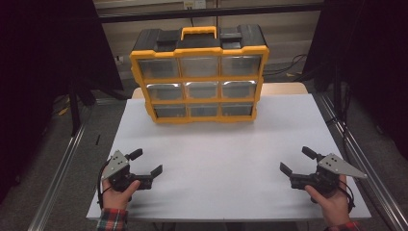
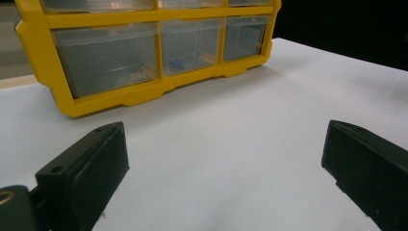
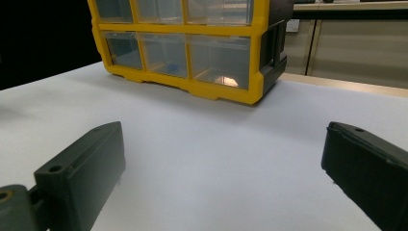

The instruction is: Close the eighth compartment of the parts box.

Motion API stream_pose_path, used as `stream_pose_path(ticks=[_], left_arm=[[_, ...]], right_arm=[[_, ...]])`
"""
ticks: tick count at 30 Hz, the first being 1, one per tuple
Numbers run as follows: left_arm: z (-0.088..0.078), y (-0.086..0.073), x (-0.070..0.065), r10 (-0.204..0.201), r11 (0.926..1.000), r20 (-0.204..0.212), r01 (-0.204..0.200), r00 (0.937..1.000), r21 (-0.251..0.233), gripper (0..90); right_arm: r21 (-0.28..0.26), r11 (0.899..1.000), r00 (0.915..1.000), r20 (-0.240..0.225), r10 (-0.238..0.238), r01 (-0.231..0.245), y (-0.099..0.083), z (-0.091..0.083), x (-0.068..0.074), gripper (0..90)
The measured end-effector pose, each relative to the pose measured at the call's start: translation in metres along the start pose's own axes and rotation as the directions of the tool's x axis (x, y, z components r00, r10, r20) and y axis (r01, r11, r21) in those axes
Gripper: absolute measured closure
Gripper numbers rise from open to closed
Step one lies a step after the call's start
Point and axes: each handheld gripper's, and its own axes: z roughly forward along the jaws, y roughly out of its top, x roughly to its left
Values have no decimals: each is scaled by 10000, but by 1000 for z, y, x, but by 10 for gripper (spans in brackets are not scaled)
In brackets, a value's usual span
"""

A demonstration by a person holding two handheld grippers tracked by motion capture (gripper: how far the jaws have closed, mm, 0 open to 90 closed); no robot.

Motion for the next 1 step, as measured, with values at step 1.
stream_pose_path(ticks=[1], left_arm=[[0, 0, 0, -19, 10000, 60, 20, 10000, -44, 25]], right_arm=[[0, 10000, 10000, -27, -12, 12, 0, 0, 0, 8]])
